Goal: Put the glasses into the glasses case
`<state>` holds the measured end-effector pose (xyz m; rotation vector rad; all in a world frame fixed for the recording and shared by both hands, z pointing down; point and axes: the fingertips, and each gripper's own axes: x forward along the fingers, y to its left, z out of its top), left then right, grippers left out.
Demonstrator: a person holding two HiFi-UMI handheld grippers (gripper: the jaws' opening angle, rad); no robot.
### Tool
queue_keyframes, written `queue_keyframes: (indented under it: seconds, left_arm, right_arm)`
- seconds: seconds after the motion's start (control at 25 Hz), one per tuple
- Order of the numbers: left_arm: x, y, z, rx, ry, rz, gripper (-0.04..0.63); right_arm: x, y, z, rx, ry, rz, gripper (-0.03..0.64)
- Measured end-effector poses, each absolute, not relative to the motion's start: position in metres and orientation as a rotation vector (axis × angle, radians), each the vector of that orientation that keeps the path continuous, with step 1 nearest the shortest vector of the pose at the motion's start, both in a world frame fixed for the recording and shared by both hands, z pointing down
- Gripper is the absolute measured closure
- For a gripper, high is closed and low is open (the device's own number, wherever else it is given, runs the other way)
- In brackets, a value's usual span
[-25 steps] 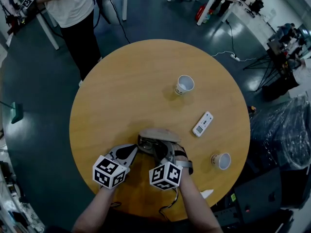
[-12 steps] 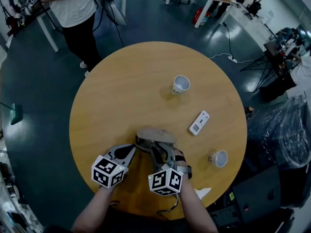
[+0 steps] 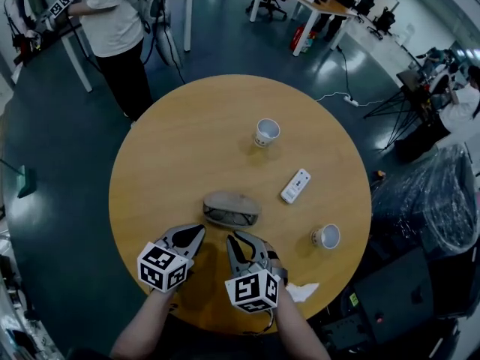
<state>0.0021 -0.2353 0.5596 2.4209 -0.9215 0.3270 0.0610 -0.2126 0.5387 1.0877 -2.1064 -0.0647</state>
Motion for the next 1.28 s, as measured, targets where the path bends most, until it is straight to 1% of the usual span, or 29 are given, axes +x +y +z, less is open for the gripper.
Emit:
queue_keyframes:
  seconds: [0.12,0.16,0.44,0.8,1.0,1.28]
  left_arm:
    - [0.005,-0.22,0.543,2.436,-0.951,0.278,0.589]
    - [0.006,-0.215,0.536,2.446,-0.964,0.255,0.589]
    - [0.019,-0.172,0.484,2.528,-1.015,0.11,0.589]
    - [0.012,-0.101,0.421,2.578,-1.122,-0.052,0.589]
    - [0.008,-0.067,0.421,2.59,-1.098,-0.063,0.589]
    - [-0.017,-0.018,0.413,2.63,-1.053,-0.069,0.589]
  right_arm:
    - [0.065,-0.196,0.52,1.139,-2.155,-0.076,0.623]
    - [0.065,-0.189,0.513,1.145,-2.178,-0.095,0.627]
    - [0.067,-0.141,0.463,1.158,-2.321,-0.242,0.629]
    - [0.091,-0.088,0.419,1.331,-2.41,-0.272,0.629]
    - [0.1,-0.06,0.399,1.484,-2.504,-0.191,0.629]
    - [0.077,-0.009,0.394,1.549,-2.381,-0.265,0.629]
